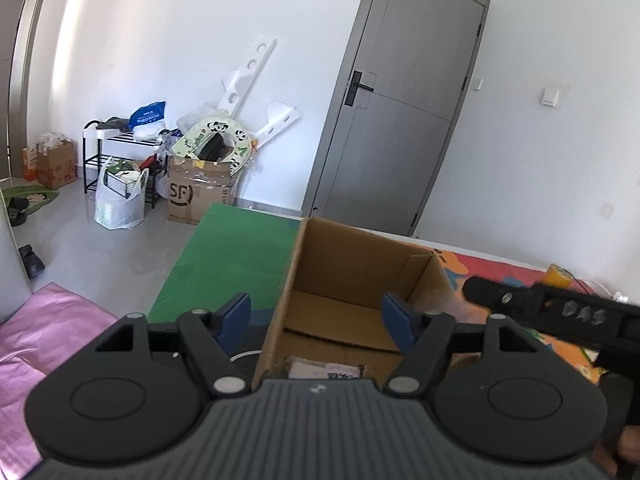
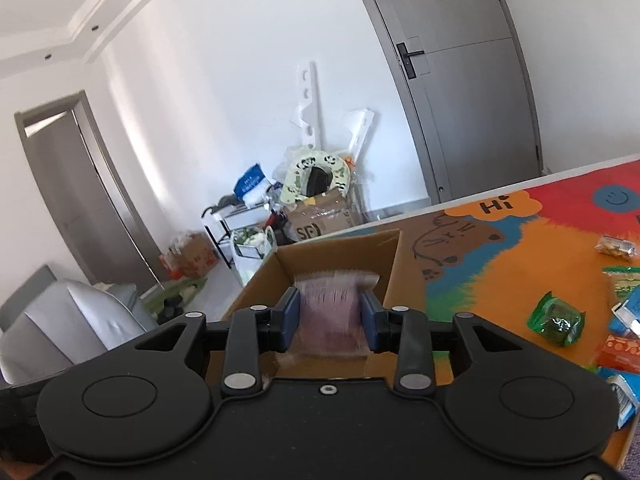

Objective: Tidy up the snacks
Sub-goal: 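Move both tools back over the snacks on the table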

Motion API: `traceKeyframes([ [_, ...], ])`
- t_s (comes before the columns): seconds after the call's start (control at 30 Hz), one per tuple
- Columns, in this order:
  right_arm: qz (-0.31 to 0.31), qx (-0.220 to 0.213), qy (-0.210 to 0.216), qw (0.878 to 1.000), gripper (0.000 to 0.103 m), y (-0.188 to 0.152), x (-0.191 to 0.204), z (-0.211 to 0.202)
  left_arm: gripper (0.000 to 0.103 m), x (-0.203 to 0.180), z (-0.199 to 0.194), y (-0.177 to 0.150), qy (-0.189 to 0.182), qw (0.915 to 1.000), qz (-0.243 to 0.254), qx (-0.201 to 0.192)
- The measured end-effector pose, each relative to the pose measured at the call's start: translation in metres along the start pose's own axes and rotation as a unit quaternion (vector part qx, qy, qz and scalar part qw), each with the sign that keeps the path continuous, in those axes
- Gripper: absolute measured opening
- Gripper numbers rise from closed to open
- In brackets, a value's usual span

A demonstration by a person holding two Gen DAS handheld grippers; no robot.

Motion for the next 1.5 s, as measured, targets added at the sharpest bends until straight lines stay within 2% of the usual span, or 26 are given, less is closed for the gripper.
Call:
traceKeyframes([
  [0.07,0.001,-0.015,-0.003,1.000,0.062,0.001,-0.003,-0.009,0.078,-0.003,0.000,-0.002,0.002,1.0000,0.004,0.001],
  [0.2,0.025,-0.027,-0.021,0.999,0.072,-0.001,-0.023,-0.030,0.083,-0.016,-0.001,-0.004,-0.006,0.9999,0.009,0.002],
  [0.27,0.040,-0.032,-0.033,0.998,0.083,-0.006,-0.036,-0.040,0.088,-0.023,-0.003,-0.006,-0.009,0.9999,0.013,0.000],
  [0.37,0.048,-0.032,-0.057,0.997,0.089,-0.015,-0.055,-0.053,0.089,-0.036,-0.004,-0.012,-0.014,0.9995,0.028,0.001],
  [0.67,0.074,-0.033,-0.089,0.993,0.101,-0.036,-0.093,-0.087,0.090,-0.076,-0.008,-0.030,-0.039,0.9975,0.058,0.012],
  [1.17,0.112,-0.037,-0.144,0.983,0.103,-0.073,-0.167,-0.145,0.091,-0.138,-0.014,-0.060,-0.092,0.9902,0.100,0.033],
  [1.5,0.131,-0.035,-0.167,0.977,0.102,-0.090,-0.196,-0.167,0.090,-0.169,-0.007,-0.078,-0.116,0.9851,0.115,0.054],
])
Point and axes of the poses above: each gripper's, at about its wrist camera, not at the fingertips, and z roughly the way its jaws point, x to its left, y to its top, the point moved 8 cm from there along z, roughly the way its jaws point, and after that the axes turned 9 degrees about x, right-handed, at the moved point
